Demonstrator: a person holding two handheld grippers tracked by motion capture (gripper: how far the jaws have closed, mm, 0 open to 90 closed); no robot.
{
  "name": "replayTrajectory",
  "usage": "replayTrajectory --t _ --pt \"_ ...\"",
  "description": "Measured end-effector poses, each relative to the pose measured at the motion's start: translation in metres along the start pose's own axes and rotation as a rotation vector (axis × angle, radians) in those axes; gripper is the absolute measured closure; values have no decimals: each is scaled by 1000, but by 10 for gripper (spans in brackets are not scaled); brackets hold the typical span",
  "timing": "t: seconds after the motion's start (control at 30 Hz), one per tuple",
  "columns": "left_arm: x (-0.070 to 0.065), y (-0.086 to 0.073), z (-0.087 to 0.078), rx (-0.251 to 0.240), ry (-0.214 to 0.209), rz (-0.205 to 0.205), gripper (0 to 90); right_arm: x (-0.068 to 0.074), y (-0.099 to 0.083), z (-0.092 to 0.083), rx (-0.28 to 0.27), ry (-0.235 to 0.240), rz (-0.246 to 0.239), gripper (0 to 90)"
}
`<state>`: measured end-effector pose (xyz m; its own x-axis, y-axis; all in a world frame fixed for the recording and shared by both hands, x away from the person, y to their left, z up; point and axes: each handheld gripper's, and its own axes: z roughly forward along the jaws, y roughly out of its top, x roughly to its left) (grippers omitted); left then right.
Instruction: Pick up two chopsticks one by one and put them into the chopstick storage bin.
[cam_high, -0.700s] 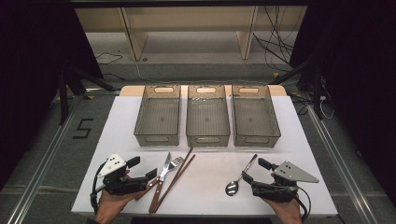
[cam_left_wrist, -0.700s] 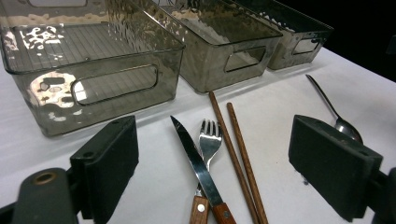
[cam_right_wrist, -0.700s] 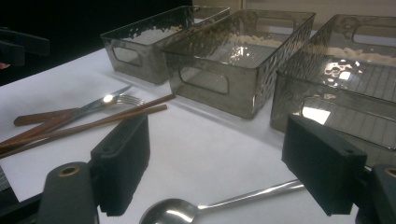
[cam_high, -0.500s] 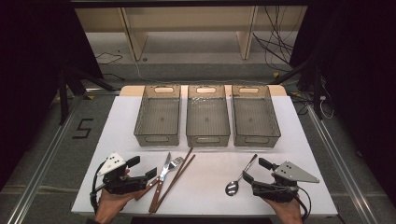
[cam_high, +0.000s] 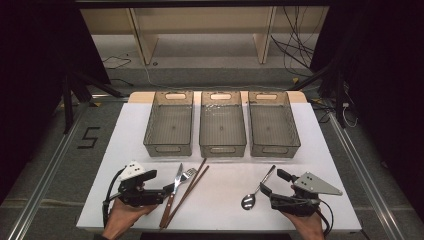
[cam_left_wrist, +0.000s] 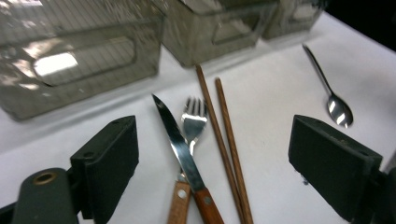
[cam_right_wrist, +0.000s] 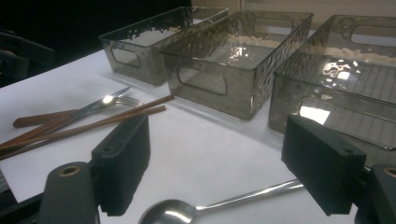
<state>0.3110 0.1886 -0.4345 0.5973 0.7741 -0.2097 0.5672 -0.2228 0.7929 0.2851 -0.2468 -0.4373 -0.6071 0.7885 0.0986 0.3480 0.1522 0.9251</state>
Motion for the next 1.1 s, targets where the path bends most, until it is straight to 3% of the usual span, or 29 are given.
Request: replayTrajectory --t 0.33,0.57,0.7,0.93,1.1 --pt "-23 17 18 190 25 75 198 1 0 2 11 10 -6 243" --pt "-31 22 32 282 35 118 260 1 -1 2 17 12 -10 244" --pt "-35 25 39 326 41 136 339 1 -1 2 17 13 -12 245" --pt "-41 26 58 449 53 183 440 2 0 2 17 15 -15 245" --pt "-42 22 70 491 61 191 502 2 0 2 19 17 -19 246"
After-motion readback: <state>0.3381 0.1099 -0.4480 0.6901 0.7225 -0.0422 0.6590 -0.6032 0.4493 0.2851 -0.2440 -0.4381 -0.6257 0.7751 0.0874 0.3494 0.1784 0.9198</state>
